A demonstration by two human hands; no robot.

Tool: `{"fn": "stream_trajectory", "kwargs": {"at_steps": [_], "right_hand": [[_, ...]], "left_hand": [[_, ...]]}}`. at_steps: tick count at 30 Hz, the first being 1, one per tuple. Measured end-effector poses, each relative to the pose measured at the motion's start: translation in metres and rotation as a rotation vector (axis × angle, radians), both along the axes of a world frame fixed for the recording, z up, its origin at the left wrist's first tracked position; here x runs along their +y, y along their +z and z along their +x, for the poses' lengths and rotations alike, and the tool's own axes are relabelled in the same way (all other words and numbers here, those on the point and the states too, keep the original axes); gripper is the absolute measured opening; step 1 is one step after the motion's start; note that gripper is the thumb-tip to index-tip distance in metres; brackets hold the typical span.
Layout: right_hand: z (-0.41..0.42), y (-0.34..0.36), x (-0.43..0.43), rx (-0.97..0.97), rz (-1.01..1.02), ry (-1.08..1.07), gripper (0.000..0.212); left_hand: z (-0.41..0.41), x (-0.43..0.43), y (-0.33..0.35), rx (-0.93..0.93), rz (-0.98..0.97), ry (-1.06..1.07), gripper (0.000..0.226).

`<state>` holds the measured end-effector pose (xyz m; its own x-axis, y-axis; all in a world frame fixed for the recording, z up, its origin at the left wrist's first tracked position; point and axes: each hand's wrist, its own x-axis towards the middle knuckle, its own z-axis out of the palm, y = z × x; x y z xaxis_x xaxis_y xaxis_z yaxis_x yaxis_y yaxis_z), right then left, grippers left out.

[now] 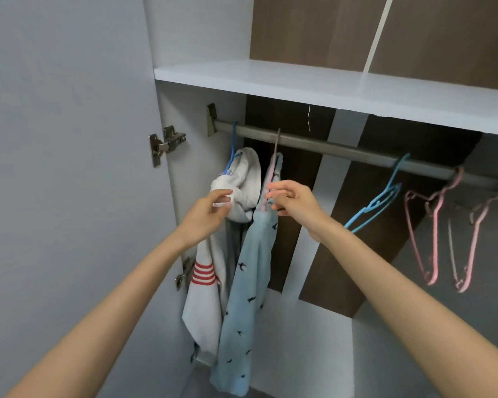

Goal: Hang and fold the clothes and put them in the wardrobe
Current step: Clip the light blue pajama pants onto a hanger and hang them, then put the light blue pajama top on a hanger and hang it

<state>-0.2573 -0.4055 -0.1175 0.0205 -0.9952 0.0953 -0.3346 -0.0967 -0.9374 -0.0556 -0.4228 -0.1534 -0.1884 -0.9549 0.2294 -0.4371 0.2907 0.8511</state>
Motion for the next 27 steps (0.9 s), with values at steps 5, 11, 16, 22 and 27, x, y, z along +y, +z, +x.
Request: {"fn": "stream_trajectory", "kwargs": {"at_steps": [5, 11, 16, 22, 27], "right_hand": [[0.02, -0.015, 0.037, 0.037, 0.028, 0.101, 0.021], [0.063, -0.028, 0.089, 0.053, 0.062, 0.157, 0.024], [0.106, -0.039, 0.15, 0.031, 0.048, 0.138, 0.022], [0.154, -0.063, 0.242, 0.02, 0.097, 0.151, 0.02], [0.185, -0.073, 0.299, 0.041, 0.136, 0.202, 0.021]], "left_hand": [[0.03, 0.044, -0.002, 0.051, -0.011, 0.094, 0.032], [0.069, 0.104, -0.009, 0.05, 0.012, 0.153, 0.032], [0.105, 0.174, -0.014, 0.05, 0.014, 0.147, 0.031], [0.145, 0.272, -0.039, 0.03, 0.09, 0.107, 0.032], [0.184, 0.337, -0.054, 0.026, 0.143, 0.18, 0.028]]}}
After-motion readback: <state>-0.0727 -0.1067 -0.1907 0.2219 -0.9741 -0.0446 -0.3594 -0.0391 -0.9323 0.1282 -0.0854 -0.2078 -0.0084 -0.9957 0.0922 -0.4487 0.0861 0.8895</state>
